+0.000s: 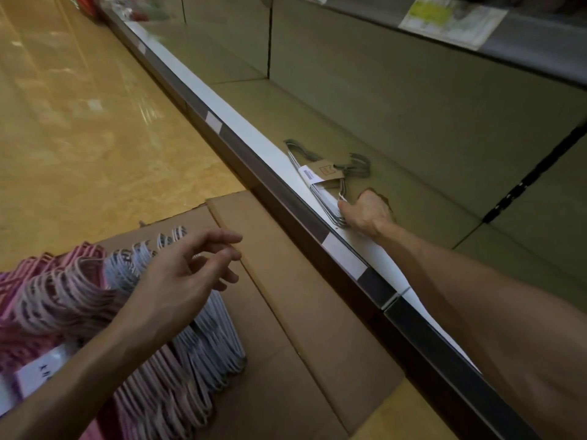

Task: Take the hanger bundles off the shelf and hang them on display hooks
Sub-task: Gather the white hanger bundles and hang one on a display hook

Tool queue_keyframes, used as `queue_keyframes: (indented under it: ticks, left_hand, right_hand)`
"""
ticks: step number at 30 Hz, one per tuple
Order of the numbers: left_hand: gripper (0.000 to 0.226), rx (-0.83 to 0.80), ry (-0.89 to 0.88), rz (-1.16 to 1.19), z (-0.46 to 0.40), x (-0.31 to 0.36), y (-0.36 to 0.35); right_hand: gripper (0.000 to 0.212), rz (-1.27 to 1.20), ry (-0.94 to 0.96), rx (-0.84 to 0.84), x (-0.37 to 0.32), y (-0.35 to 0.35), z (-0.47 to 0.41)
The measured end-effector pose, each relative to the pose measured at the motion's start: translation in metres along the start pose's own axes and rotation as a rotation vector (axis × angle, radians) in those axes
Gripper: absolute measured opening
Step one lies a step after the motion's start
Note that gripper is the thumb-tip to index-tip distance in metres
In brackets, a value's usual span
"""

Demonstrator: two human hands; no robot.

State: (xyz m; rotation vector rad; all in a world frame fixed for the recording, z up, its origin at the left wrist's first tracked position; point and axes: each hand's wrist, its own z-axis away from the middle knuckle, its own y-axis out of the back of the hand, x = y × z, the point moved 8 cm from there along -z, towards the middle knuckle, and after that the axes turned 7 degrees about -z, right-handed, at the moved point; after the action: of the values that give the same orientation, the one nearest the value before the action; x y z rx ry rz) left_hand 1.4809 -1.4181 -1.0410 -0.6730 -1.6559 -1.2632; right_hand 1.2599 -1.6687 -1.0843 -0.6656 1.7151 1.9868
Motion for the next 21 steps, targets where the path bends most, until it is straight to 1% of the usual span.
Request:
queue_keyframes:
  ticks: [3, 5, 8, 10, 13, 14, 16, 19, 21]
  left_hand:
    - [0.022, 0.011, 0.026, 0.021, -0.005, -0.007, 0.001]
    - [0.022, 0.021, 0.039, 0.034, -0.007, -0.009, 0.001]
    - [0.023, 0.021, 0.047, 0.039, -0.007, -0.008, 0.000]
    - [0.022, 0.012, 0.041, 0.034, -0.007, -0.005, 0.000]
    - [0.021, 0.008, 0.033, 0.032, -0.004, 0.002, 0.001]
    - [0.021, 0.007, 0.030, 0.029, -0.004, 0.004, 0.002]
    - [0.019, 0.005, 0.023, 0.024, -0.002, 0.011, 0.005]
    - [0.017, 0.007, 0.006, 0.021, 0.003, 0.022, 0.014]
    - [0.017, 0.008, -0.008, -0.001, 0.006, 0.029, 0.020]
  right_hand:
    - [0.030, 0.035, -0.020, -0.054, -0.001, -0.004, -0.007]
    - [0.024, 0.069, -0.009, -0.044, -0.004, -0.004, -0.010]
    - [0.024, 0.046, -0.018, -0.006, -0.008, -0.001, -0.009]
    - [0.021, -0.080, -0.044, 0.010, -0.009, 0.001, -0.007]
    - [0.015, -0.432, -0.113, 0.006, -0.009, -0.002, -0.001]
    - [0.015, -0.500, -0.124, 0.012, -0.011, -0.002, 0.003]
    - [0.018, -0.555, -0.105, 0.032, -0.017, -0.001, 0.010]
    - [0.025, -0.538, -0.043, 0.045, -0.029, 0.004, 0.026]
    - [0.021, -0.529, 0.002, 0.038, -0.038, 0.007, 0.040]
